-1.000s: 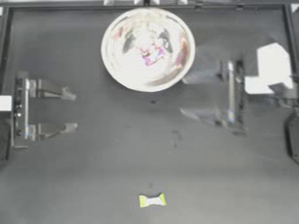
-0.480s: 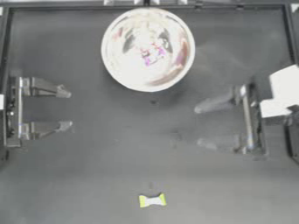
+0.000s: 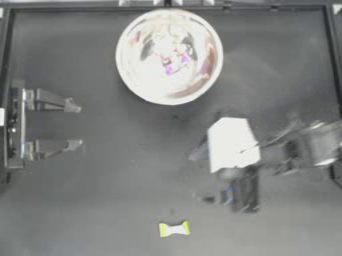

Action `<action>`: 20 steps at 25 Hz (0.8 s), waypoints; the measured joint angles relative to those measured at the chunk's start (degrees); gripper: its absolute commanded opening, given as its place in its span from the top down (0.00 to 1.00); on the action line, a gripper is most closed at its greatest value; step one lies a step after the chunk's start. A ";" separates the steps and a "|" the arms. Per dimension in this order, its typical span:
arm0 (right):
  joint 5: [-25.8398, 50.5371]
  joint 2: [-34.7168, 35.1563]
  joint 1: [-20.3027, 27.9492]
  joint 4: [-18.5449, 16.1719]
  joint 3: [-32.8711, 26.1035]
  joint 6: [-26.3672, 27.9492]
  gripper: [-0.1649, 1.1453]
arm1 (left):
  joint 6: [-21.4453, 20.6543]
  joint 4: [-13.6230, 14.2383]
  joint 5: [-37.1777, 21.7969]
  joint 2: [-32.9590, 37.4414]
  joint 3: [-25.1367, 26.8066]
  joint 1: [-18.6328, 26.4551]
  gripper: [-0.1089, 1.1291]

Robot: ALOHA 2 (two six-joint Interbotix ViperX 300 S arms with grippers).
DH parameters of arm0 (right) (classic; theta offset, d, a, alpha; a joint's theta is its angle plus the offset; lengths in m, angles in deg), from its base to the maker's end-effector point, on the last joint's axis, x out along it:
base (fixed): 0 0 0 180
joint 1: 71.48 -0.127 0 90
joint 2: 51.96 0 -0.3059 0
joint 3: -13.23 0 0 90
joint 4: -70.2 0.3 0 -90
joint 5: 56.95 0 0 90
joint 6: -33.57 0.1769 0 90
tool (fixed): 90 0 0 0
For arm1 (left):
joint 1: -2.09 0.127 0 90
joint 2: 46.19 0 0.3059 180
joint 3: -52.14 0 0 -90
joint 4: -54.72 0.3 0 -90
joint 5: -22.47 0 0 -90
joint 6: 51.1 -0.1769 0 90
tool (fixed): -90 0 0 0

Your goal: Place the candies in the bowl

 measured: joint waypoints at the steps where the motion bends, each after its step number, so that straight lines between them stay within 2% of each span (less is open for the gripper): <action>1: 1.05 1.76 -0.53 0.00 -1.41 0.00 0.12 | 0.00 0.09 0.00 0.00 0.18 0.09 0.13; 8: 3.25 11.43 -3.87 0.26 -6.42 1.14 0.12 | 0.00 0.09 0.00 0.00 0.53 0.53 0.13; 12: 3.60 15.38 -5.71 0.09 -7.91 4.13 0.12 | 0.09 0.00 0.00 0.00 0.62 0.53 0.13; 20: 4.66 21.71 -9.14 -2.64 -11.25 9.49 0.12 | 0.09 0.00 0.00 0.00 0.79 0.70 0.13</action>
